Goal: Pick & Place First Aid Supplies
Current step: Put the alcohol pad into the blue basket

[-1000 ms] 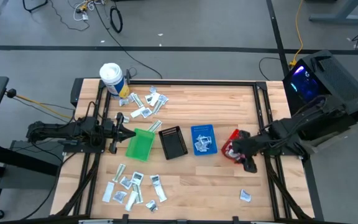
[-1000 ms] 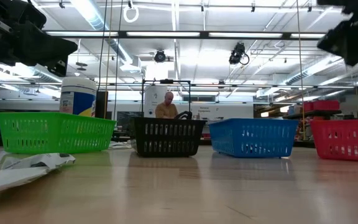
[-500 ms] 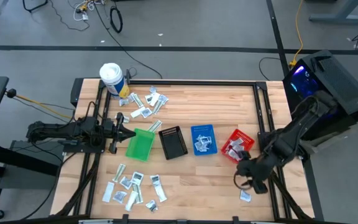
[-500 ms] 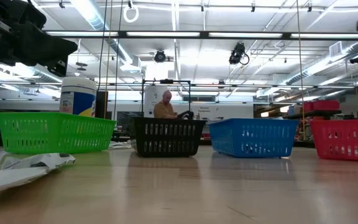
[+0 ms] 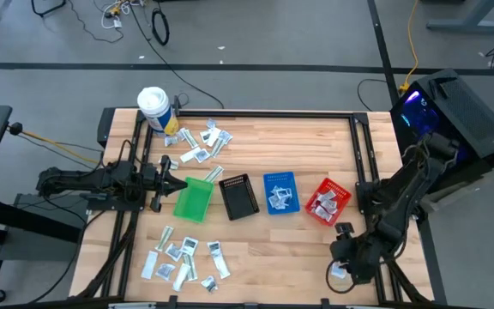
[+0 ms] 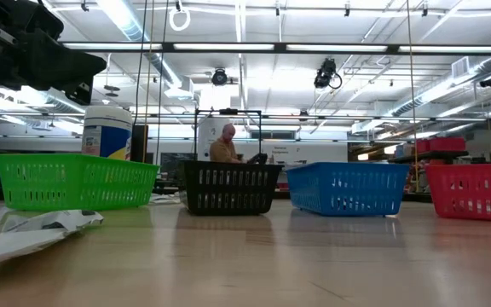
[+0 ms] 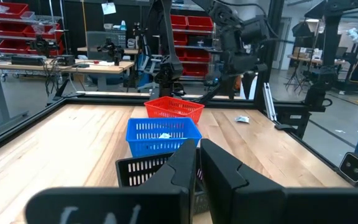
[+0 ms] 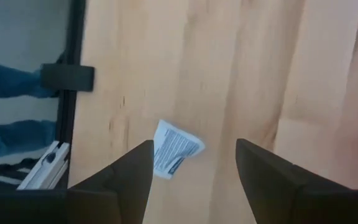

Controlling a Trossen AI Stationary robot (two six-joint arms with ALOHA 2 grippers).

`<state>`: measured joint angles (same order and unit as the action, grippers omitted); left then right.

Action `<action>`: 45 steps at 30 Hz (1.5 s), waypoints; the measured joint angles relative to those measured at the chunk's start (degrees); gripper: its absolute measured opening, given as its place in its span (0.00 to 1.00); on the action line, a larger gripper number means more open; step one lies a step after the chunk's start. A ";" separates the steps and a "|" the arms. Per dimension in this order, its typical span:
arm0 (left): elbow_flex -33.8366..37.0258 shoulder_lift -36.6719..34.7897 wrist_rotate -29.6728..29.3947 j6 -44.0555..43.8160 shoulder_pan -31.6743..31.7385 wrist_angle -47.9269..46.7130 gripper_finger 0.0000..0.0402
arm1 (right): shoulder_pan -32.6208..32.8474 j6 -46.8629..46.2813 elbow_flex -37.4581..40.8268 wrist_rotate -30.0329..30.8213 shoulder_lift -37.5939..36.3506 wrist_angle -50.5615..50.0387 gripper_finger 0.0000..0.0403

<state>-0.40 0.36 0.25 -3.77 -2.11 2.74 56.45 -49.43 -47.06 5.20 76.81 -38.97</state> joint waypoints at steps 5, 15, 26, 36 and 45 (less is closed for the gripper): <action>0.00 -0.02 0.00 0.00 0.00 0.00 0.08 | 1.48 -7.56 -0.01 -3.47 2.99 -0.01 0.59; 0.00 -0.02 0.00 0.00 0.00 -0.02 0.08 | 2.84 -16.33 -4.01 -4.73 7.63 -2.54 0.72; 0.00 0.00 0.00 0.00 0.00 -0.02 0.08 | 3.05 -17.28 -4.87 -0.61 12.59 3.77 0.74; -0.02 -0.02 0.00 0.00 0.00 -0.02 0.08 | 4.37 -17.46 -4.87 -0.07 15.94 5.15 0.74; 0.00 0.00 0.00 0.00 0.00 -0.02 0.08 | 4.50 -19.15 -4.87 -1.25 16.62 5.22 0.74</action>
<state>-0.40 0.36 0.25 -3.77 -2.11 2.72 60.95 -68.58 -51.92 3.95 93.43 -33.75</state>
